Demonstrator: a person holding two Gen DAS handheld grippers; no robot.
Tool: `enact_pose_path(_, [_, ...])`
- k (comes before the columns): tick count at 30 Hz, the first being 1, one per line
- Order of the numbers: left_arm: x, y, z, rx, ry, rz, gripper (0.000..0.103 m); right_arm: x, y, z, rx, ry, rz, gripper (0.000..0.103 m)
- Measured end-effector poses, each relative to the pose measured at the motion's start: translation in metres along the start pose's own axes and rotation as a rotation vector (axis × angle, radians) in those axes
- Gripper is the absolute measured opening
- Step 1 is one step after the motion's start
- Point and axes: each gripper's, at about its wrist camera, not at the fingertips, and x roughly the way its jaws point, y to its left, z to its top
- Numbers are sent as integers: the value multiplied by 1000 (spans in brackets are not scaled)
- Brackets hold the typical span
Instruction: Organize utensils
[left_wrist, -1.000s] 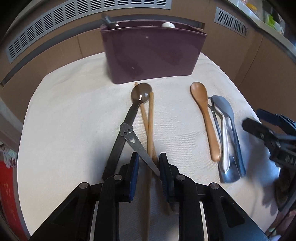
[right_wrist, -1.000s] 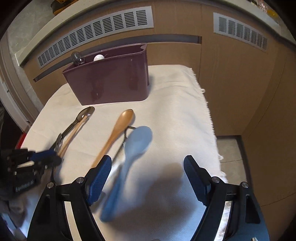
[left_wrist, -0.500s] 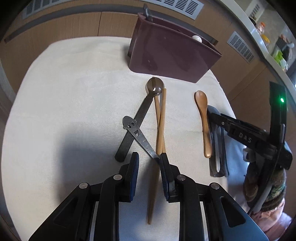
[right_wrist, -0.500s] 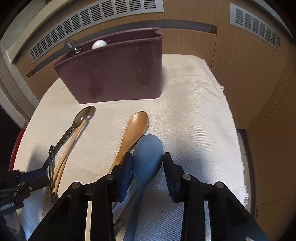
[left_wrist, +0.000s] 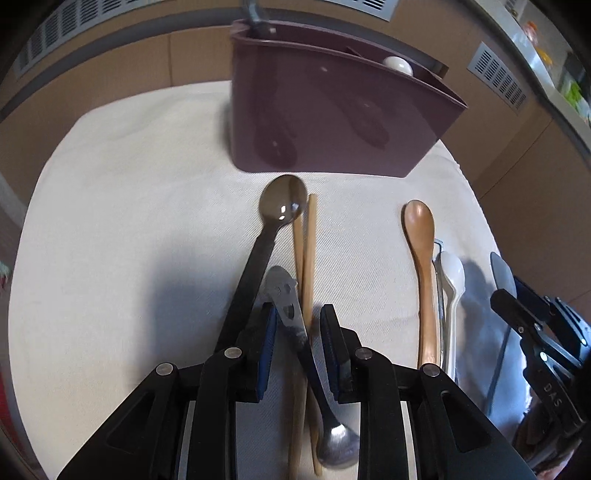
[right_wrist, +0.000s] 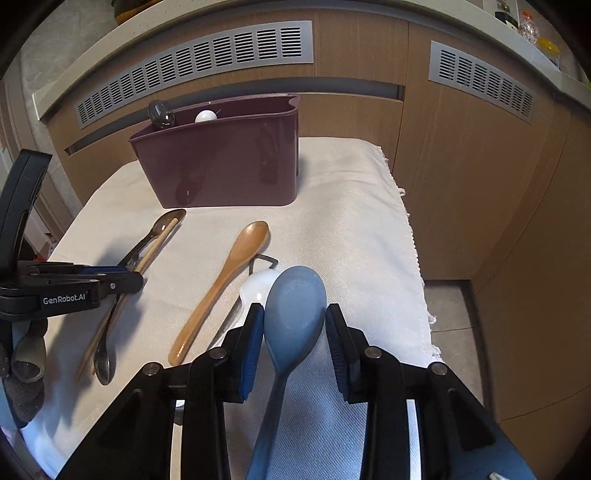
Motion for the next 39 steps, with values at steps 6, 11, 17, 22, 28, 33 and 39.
enact_pose_path(6, [-11,-16,-11,67,-53,-16,13,-2,-7,-8,16,-5,28,32])
enact_pose_path(11, [-32,-20,-24,106,-108,-14,12,-6,-4,-9,17,-15,42,32])
enact_pose_path(17, [-15,-25,-21,115,-26,13,23,-2,0,-12,23,2,37,32])
enact_pose_path(22, [3,-28,-8,112,-12,53,29,-2,1,-18,18,6,38,32])
enact_pose_path(28, [8,-27,-3,132,8,55,30,2,1,-22,16,4,43,32])
enact_pose_path(33, [7,-31,-5,146,-28,97,15,-1,-1,-23,27,-10,47,32])
enact_pose_path(39, [-31,-17,-24,47,-182,19,12,-19,1,-19,21,-41,86,32])
